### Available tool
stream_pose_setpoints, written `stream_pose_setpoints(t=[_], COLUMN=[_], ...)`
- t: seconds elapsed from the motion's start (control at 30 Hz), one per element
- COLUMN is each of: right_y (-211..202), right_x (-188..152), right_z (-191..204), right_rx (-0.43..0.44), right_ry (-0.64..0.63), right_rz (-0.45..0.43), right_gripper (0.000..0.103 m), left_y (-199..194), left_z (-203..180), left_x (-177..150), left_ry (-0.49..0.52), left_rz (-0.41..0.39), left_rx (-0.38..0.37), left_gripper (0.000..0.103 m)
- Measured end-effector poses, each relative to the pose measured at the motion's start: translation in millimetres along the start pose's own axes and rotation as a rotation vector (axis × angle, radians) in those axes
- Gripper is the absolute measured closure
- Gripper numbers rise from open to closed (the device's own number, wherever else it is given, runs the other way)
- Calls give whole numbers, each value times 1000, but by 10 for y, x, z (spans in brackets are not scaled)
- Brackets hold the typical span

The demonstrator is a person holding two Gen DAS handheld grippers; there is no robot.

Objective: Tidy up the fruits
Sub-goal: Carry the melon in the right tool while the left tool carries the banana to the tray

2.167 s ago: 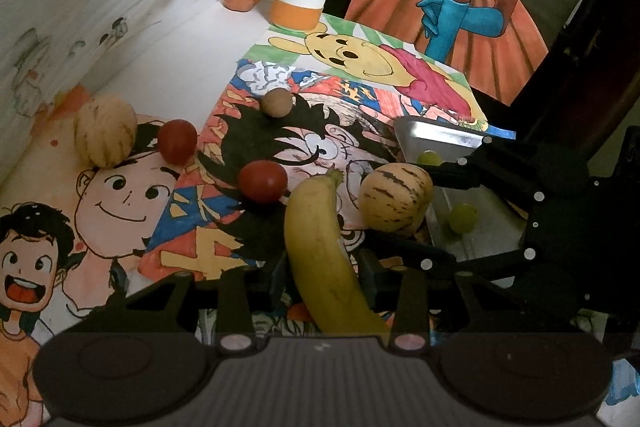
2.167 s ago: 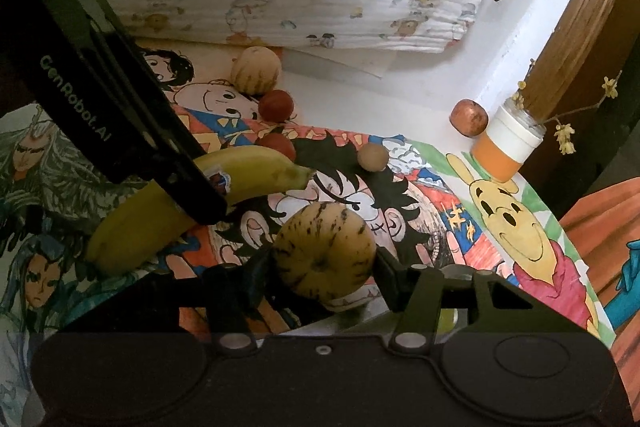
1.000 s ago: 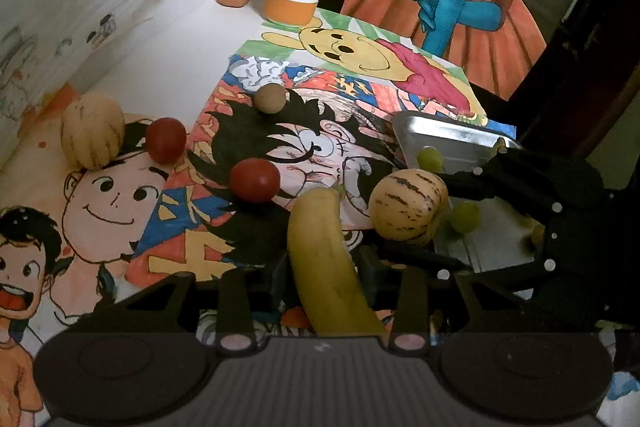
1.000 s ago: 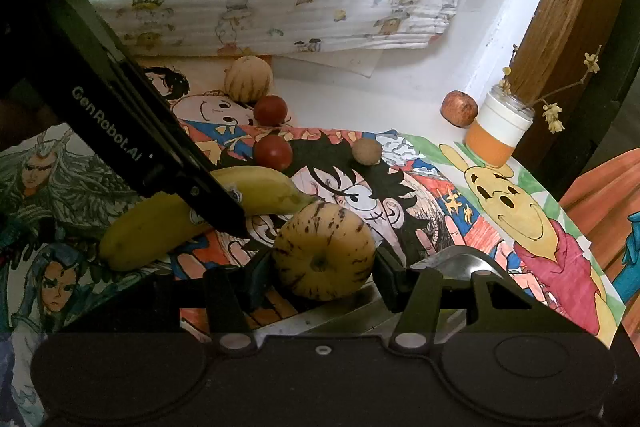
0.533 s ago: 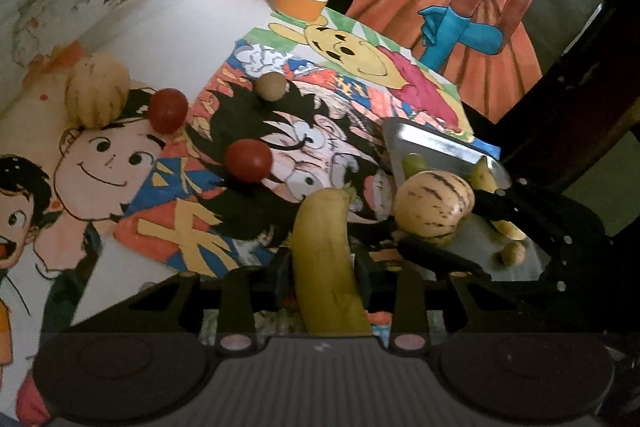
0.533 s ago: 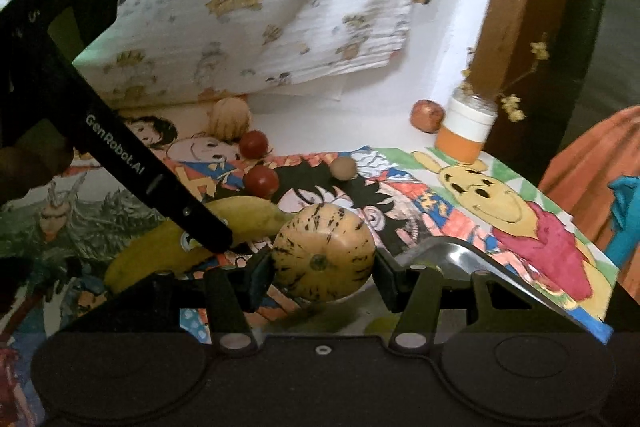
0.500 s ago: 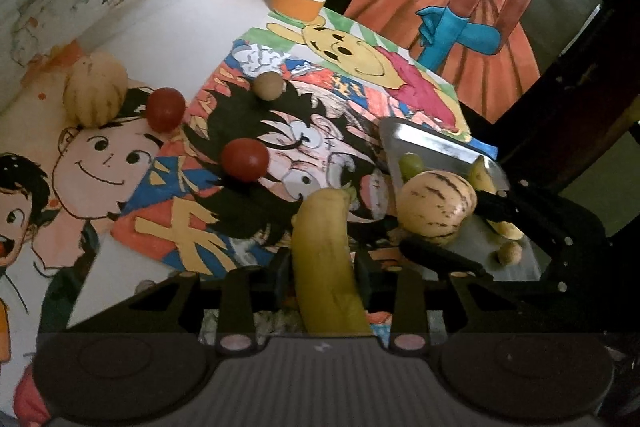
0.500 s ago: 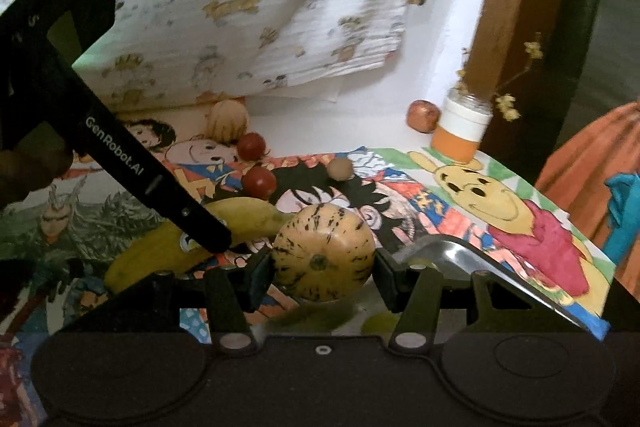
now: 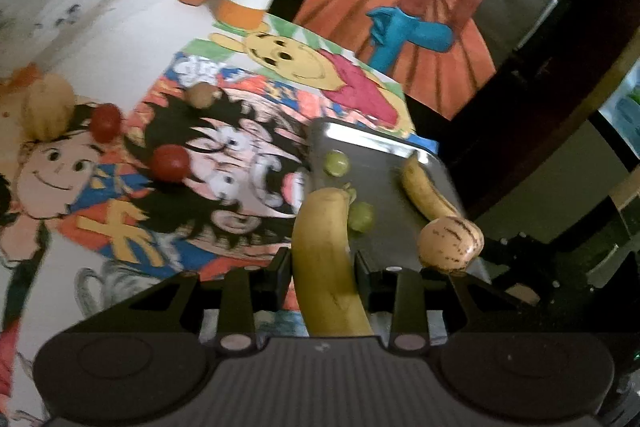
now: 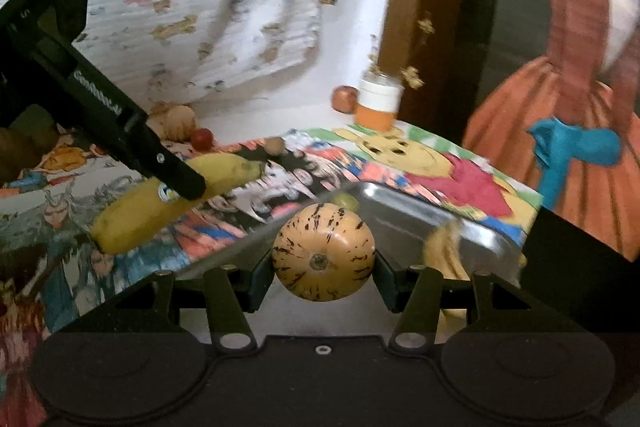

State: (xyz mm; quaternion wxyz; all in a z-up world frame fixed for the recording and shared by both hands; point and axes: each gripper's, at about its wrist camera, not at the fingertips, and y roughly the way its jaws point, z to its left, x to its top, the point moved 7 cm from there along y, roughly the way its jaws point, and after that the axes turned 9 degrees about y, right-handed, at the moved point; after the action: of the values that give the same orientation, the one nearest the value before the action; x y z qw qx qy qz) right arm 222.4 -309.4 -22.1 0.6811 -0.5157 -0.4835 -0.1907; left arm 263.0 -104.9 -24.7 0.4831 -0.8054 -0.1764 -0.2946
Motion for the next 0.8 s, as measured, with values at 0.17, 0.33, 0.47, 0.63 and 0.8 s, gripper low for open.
stream_pose_setpoints(t=[0.17, 0.33, 0.47, 0.63, 0.8], right_y=[-135, -165, -164, -169, -147], right_x=[-151, -288, -349, -376, -396], right_z=[-105, -161, -183, -201, -206], right_rx=[-47, -63, -84, -115, -122], right_ry=[41, 99, 117, 119, 128], right_rz=[3, 5, 4, 0, 3], right_gripper=[47, 47, 47, 47, 47], left_y=[120, 273, 387, 474, 515], left_z=[-224, -374, -464, -528, -540], left_x=[-38, -70, -85, -89, -97], left_ry=[20, 45, 80, 122, 137], left_rz=[32, 59, 68, 71, 78], left_rx=[-36, -49, -43, -20, -5], left_gripper=[66, 66, 66, 66, 66])
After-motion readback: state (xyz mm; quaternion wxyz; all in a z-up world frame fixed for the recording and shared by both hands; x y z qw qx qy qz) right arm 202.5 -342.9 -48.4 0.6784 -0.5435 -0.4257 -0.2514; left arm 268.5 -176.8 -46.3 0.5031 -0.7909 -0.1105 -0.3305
